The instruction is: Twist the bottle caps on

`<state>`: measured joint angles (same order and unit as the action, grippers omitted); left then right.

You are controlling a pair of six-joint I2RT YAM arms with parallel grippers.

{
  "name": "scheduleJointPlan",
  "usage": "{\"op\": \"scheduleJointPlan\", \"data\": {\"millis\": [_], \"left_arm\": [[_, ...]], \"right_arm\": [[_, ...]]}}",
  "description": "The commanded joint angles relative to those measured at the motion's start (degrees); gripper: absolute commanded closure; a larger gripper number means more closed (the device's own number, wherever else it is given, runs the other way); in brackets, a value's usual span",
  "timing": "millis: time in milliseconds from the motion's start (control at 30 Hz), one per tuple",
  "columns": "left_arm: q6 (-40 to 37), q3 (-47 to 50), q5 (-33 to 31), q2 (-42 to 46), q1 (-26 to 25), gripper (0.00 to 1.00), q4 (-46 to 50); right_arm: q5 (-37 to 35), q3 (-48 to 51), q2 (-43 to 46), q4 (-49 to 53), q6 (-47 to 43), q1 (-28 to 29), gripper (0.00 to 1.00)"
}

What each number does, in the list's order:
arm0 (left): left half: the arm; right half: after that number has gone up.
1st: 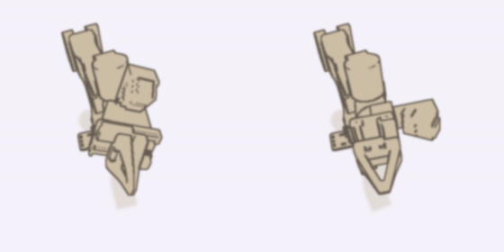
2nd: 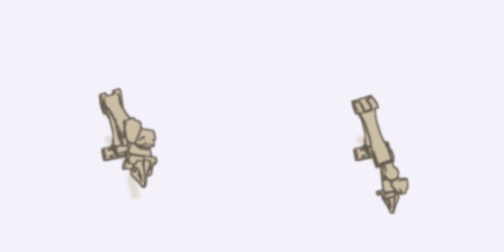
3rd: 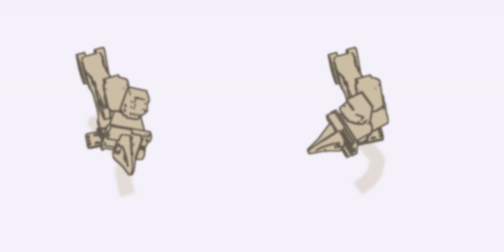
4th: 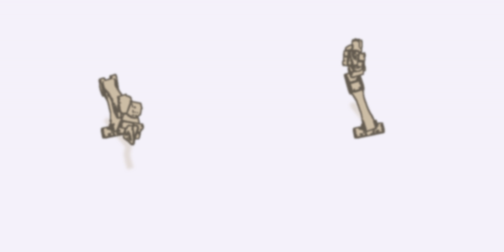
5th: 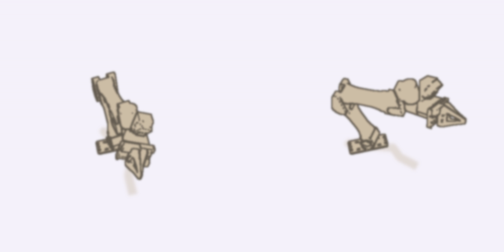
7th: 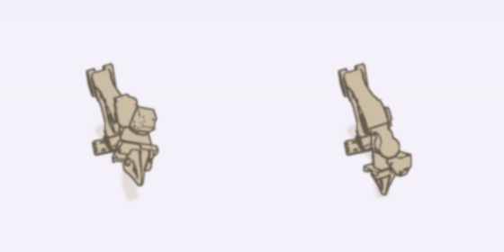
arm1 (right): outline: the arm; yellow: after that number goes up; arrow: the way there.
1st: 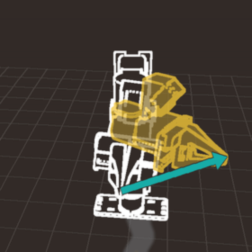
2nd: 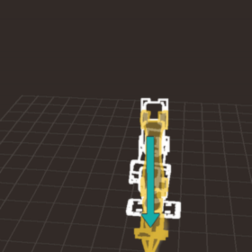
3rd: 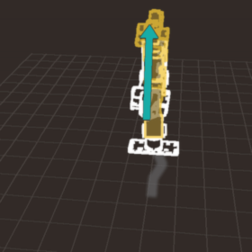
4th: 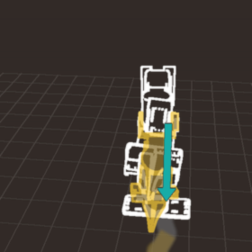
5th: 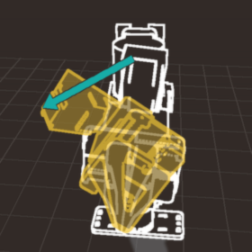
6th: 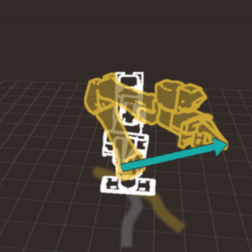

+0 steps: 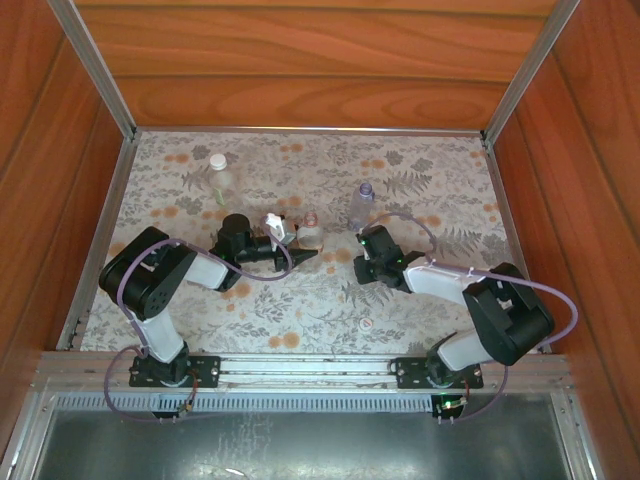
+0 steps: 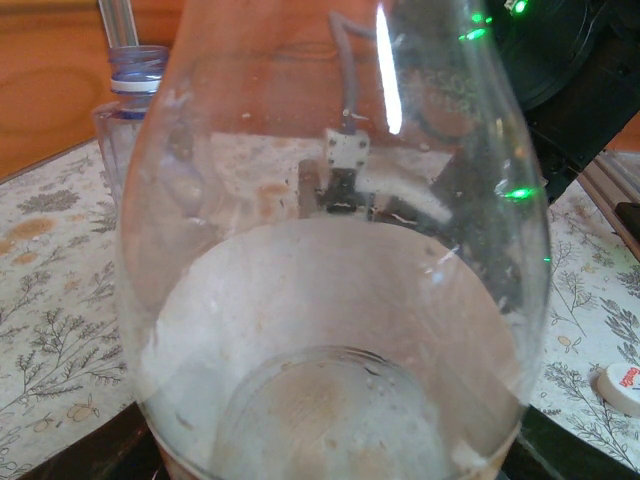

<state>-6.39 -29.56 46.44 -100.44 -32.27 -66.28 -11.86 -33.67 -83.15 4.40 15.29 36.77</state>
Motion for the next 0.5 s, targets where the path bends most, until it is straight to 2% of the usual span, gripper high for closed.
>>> {"op": "scheduleJointPlan", "data": {"millis": [0,267,467], "left_arm": [[-0.7,0.3,0.3,-2.2,-0.3,0.41,4.1],[-0.7,0.3,0.3,-2.1,-0.3,0.41,4.2],[-0.9,0.3,0.2,-2.7,-0.3,0.41,4.2]], "right_arm": [[-0.7,-1.4,1.6,1.8,-0.2,0.4,0.67],[-0.5,-2.2,2.6,3.4,-0.2,0.4,0.67],[0.3,-5.5,4.7,8.3,-0.8,0.4,0.67]]}}
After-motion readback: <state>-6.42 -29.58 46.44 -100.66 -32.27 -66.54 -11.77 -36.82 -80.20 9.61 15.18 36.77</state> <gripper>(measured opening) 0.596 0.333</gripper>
